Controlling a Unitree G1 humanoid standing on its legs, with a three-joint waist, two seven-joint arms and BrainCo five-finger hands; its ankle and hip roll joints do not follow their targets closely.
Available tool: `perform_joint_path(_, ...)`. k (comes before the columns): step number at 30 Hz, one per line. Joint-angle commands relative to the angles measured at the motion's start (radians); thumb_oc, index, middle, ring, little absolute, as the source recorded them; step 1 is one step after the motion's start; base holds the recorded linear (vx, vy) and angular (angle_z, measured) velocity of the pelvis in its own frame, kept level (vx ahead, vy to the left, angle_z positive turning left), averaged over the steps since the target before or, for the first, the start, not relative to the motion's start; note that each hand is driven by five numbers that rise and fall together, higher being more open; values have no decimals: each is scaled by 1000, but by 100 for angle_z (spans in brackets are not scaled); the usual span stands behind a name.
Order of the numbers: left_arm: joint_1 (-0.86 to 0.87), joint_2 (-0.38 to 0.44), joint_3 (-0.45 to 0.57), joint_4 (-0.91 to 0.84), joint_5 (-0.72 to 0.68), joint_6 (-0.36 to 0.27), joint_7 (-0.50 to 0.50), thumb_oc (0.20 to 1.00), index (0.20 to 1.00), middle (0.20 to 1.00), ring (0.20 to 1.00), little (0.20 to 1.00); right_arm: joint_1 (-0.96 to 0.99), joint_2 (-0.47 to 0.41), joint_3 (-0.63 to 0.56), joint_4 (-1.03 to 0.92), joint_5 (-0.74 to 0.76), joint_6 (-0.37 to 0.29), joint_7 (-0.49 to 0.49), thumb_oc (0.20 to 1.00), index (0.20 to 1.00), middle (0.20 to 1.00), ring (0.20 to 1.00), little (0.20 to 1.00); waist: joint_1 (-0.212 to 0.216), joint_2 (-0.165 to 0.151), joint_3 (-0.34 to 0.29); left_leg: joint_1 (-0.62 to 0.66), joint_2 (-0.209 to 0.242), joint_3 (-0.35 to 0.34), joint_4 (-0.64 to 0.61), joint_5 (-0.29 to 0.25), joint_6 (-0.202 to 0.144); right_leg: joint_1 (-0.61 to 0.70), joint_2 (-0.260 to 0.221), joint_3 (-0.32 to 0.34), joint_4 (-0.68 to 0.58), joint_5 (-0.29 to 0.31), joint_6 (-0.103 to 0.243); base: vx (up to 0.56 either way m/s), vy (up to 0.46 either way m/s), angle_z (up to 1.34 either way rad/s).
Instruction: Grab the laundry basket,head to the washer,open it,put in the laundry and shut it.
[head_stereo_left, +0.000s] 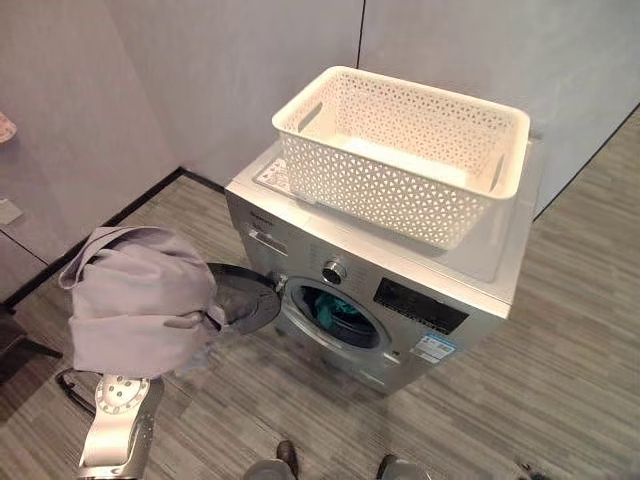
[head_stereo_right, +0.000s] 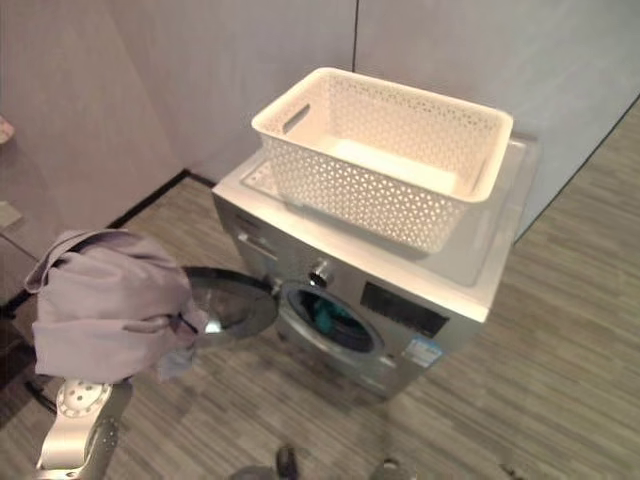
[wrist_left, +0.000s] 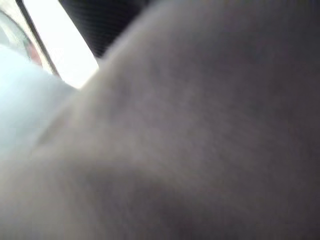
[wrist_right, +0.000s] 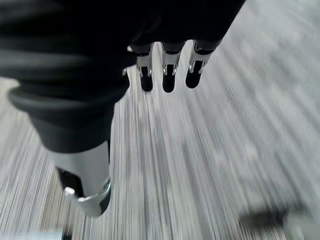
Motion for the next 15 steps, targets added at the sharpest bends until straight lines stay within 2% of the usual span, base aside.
perform_joint_path(1, 26, 27, 5, -124, -103, -35, -23, 200, 200, 200, 200, 200, 12, -29, 33, 12, 32, -16, 11, 1000, 1000, 1000, 1000, 1000, 32, -22, -38, -136, -13, 3, 91, -135, 34, 183, 10, -43, -286, 108, 74, -127, -170, -60)
perform_joint_path(2, 26, 27, 6, -123, -105, -36, -23, 200, 200, 200, 200, 200, 12, -29, 34, 13, 33, -17, 11, 1000, 1000, 1000, 1000, 1000, 33, -21, -42, -143, -7, 3, 97, -135, 31, 182, 17, -44, -295, 112, 70, -156, -177, -42)
perform_joint_path(4, 43, 25, -52, -105, -137, -30, -61, 200, 200, 200, 200, 200, 4, -36, 55, -8, 25, -30, 12, 1000, 1000, 1000, 1000, 1000, 45, -37, -17, -239, 34, 4, 138, -98, -1, 186, 63, -58, -353, 76, 49, -249, -236, -4)
perform_joint_path(5, 43, 31, -77, -96, -166, -32, -80, 200, 200, 200, 200, 200, 6, -46, 61, -25, 21, -41, 9, 1000, 1000, 1000, 1000, 1000, 42, -39, -8, -285, 49, -7, 163, -87, -14, 180, 82, -66, -371, 73, 43, -330, -236, -2)
perform_joint_path(6, 44, 45, -102, -101, -182, -36, -99, 200, 200, 200, 200, 200, 12, -60, 64, -45, 7, -57, -2, 1000, 1000, 1000, 1000, 1000, 40, -42, 16, -342, 54, -46, 177, -61, -29, 154, 110, -60, -368, 32, 20, -256, -159, 5)
perform_joint_path(9, 58, 49, -126, -102, -197, -47, -118, 200, 200, 200, 200, 200, 17, -68, 66, -55, 0, -72, -9, 1000, 1000, 1000, 1000, 1000, 41, -47, 33, -387, 61, -70, 182, -43, -38, 126, 130, -71, -359, 11, 5, -163, -90, 3)
perform_joint_path(12, 53, 33, -157, -65, -267, -75, -134, 200, 200, 200, 200, 200, 6, -60, 66, -105, 27, -118, -34, 1000, 1000, 1000, 1000, 1000, 48, -62, 79, -459, 72, -100, 195, -18, -52, 54, 149, -85, -322, -5, -11, -155, -91, 8)
perform_joint_path(15, 44, 33, -187, 12, -299, -83, -131, 200, 200, 200, 200, 200, 6, -41, 80, -171, 28, -136, -48, 1000, 1000, 1000, 1000, 1000, 40, -53, 114, -492, 87, -119, 199, -6, -58, -4, 157, -90, -261, -38, -36, -94, -51, 22)
